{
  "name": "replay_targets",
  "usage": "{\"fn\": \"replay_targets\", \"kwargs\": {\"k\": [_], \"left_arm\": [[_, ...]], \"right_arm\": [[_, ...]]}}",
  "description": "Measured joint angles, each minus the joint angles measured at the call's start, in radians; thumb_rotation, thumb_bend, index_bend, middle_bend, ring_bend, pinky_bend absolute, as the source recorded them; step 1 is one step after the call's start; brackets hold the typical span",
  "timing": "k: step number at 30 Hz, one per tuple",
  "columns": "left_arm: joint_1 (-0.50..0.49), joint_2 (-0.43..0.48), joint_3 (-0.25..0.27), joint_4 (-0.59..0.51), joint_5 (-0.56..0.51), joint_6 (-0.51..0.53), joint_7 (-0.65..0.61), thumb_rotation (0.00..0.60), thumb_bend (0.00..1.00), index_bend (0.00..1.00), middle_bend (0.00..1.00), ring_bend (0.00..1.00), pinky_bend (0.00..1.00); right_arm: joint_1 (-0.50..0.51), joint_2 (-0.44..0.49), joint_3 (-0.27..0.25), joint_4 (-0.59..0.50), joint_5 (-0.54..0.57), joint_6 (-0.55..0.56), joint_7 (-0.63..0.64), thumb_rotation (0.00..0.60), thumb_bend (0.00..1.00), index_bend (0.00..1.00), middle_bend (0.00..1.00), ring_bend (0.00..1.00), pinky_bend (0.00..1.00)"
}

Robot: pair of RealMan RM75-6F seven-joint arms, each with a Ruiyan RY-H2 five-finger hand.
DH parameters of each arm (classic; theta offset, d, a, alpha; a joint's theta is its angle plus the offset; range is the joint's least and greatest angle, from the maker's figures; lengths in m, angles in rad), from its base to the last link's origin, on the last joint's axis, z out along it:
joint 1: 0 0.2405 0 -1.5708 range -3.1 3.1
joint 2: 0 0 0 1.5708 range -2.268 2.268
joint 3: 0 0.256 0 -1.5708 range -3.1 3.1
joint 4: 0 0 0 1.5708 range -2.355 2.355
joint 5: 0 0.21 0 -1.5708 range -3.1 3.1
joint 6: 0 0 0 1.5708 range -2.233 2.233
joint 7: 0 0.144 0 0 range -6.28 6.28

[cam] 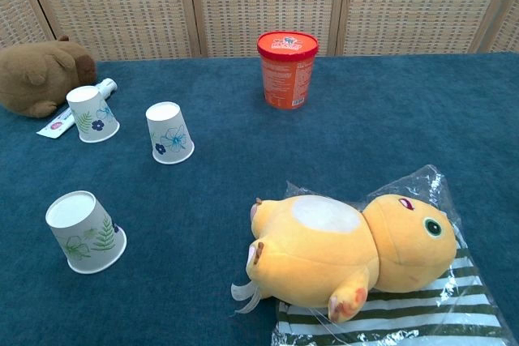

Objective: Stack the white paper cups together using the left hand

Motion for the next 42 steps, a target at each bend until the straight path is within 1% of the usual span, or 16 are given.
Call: {"fn": "replay_targets", "kwargs": {"k": [42], "left_arm": [[-0.005,0.003,0.005,-0.014,0.004,-0.012,-0.01,0.6,0.24,0.0,0.0,0.0,0.0]], "right_arm": [[-0.001,0.004,-0.004,-0.003,-0.005,-0.002,0.004,0.6,0.0,0.0,0.0,0.0,0.0]]}}
